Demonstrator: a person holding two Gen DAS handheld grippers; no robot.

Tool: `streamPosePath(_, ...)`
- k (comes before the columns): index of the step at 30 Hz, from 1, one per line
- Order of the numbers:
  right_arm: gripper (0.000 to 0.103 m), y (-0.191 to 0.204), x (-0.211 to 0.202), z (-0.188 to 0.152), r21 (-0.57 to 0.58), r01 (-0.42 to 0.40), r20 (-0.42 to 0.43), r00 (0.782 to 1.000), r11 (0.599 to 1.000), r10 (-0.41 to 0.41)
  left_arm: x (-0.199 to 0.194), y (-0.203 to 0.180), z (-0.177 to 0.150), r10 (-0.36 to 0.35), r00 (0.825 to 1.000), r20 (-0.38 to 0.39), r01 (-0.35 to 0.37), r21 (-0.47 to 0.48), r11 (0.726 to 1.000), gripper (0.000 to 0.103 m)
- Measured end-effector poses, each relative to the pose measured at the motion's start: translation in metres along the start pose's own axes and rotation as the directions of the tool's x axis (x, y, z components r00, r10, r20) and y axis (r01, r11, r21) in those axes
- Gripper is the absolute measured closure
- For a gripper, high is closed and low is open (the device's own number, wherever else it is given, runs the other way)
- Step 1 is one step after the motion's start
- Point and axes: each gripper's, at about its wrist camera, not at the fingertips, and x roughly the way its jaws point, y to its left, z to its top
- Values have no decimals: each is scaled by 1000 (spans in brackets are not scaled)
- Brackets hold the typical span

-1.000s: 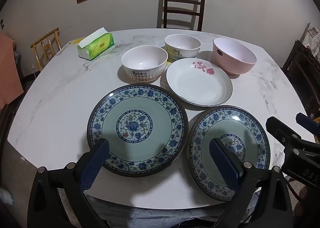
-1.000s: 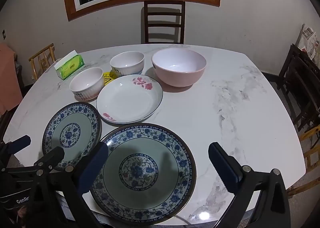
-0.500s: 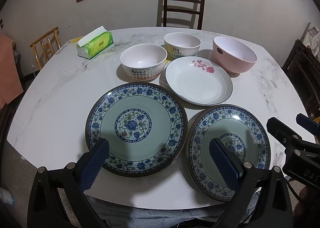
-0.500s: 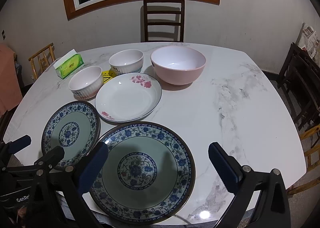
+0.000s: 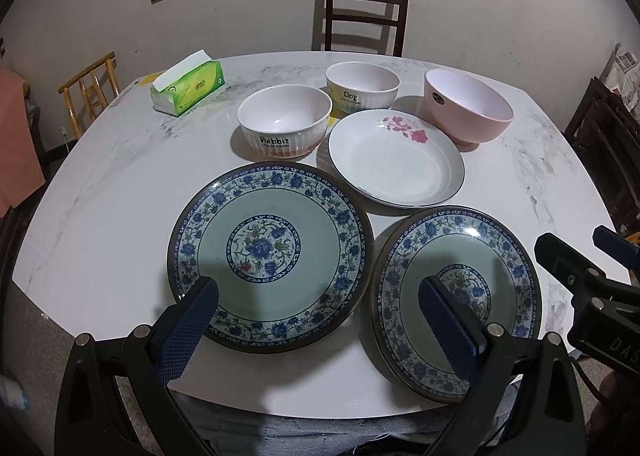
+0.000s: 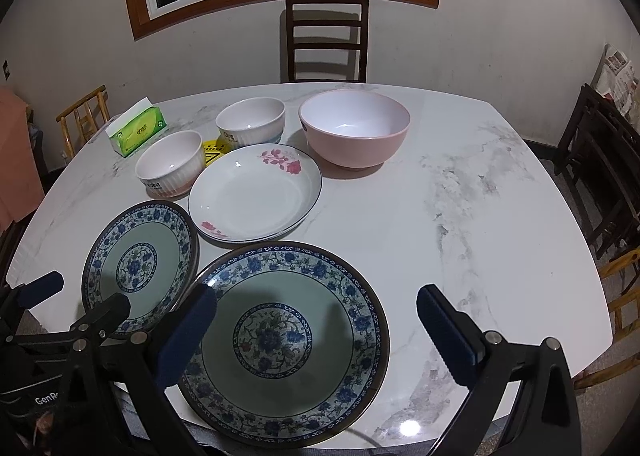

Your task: Organize plates and bowls

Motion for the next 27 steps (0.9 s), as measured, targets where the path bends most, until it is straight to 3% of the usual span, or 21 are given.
streamPosePath(27,1,2,4,-3,3,-4,-9,1000,1000,4,3,0,-2,1,1000,-8,-1,-2,1000,4)
